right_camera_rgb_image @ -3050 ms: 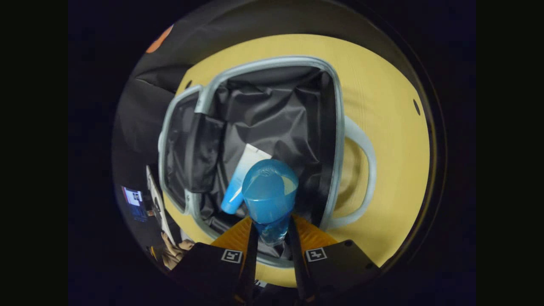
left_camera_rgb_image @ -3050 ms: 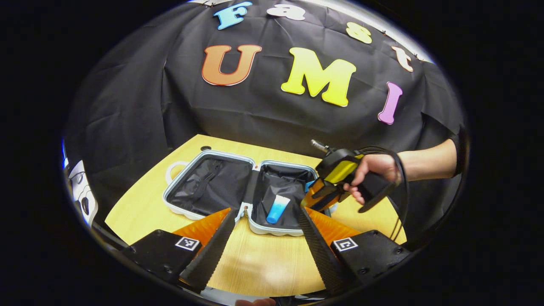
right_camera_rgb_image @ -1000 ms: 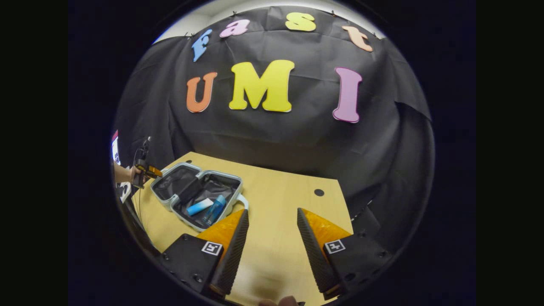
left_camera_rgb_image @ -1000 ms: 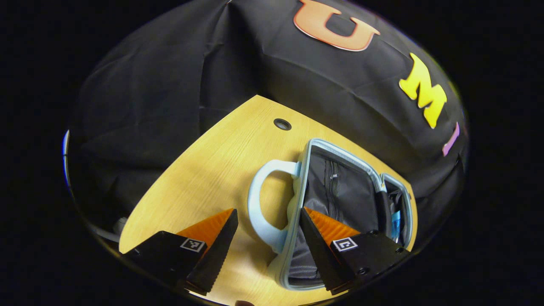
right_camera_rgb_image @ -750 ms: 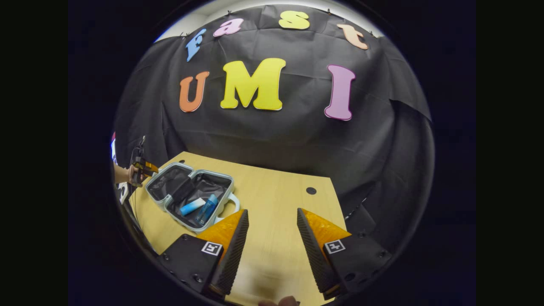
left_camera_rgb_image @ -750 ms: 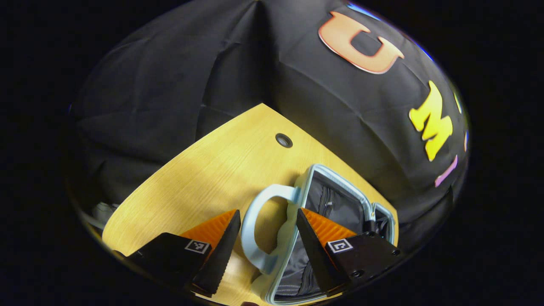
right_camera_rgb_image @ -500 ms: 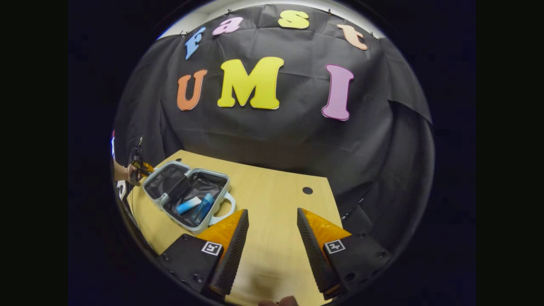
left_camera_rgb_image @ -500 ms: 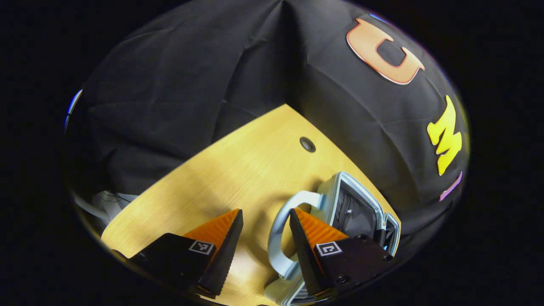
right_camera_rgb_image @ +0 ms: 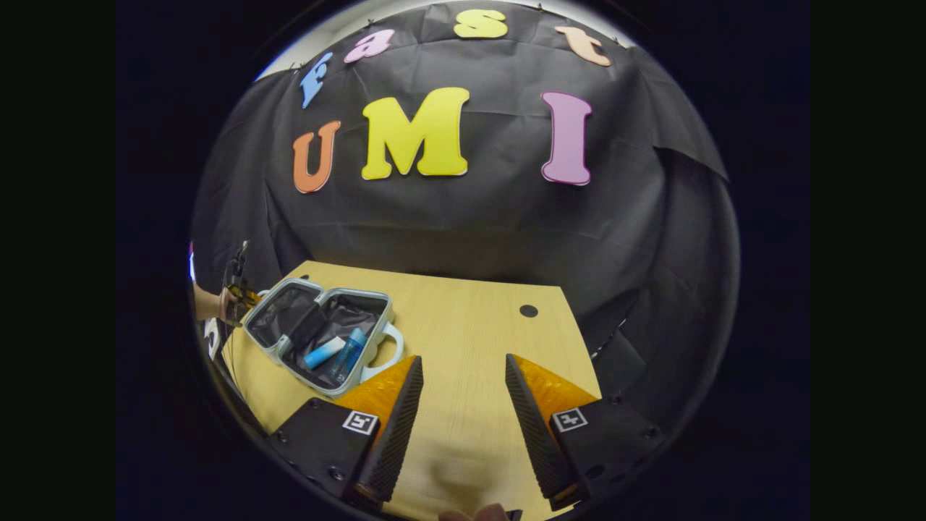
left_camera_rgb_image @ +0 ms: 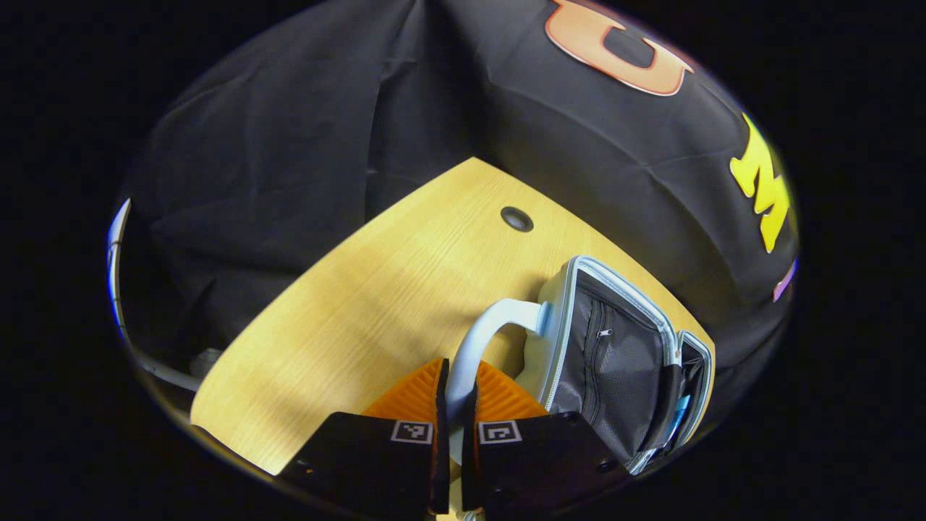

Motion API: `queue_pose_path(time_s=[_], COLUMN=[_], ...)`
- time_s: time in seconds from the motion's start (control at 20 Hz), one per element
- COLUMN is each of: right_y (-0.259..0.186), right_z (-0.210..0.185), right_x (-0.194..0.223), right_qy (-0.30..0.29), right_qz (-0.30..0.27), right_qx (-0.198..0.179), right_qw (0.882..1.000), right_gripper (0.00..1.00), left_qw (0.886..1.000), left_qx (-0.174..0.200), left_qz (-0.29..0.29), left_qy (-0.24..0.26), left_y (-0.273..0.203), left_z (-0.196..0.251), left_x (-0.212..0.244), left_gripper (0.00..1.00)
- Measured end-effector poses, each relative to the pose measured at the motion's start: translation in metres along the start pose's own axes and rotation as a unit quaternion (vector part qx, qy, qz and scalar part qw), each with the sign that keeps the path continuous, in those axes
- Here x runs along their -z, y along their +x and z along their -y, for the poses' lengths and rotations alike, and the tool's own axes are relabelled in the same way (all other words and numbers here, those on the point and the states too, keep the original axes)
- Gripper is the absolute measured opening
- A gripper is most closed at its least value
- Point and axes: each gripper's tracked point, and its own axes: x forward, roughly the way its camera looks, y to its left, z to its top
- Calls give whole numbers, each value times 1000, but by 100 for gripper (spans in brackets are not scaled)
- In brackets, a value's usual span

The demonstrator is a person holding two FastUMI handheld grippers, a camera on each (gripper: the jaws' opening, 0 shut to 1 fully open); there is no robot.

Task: First open the suitcase, pack the skin care products into it, and then close the suitcase.

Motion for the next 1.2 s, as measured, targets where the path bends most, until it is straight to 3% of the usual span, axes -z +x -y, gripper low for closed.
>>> queue_pose_path(time_s=[0.1, 0.25, 0.45, 0.75, 1.0, 1.2], right_y=[-2, -5, -19, -52, -63, -78], right_z=[7, 22, 31, 60, 101, 138], right_x=[-4, -6, 0, -10, -10, -7], right_qy=[9, 7, 28, 9, 32, 24], right_qz=[11, 34, 46, 90, 95, 94], right_qx=[3, 16, 8, 14, 42, 76], right_qw=[1000, 999, 999, 996, 994, 992], right_gripper=[69, 69, 69, 69, 69, 69], left_qw=[1000, 995, 984, 970, 961, 948], left_qx=[-3, -40, -77, -29, 31, 56], left_qz=[23, 72, 134, 190, 221, 217], left_qy=[16, 63, 93, 148, 163, 225], left_y=[-26, -74, -137, -194, -200, -180], left_z=[19, 44, 114, 259, 370, 435], left_x=[-23, -52, -68, -58, -12, 42], left_gripper=[5, 4, 4, 4, 3, 3])
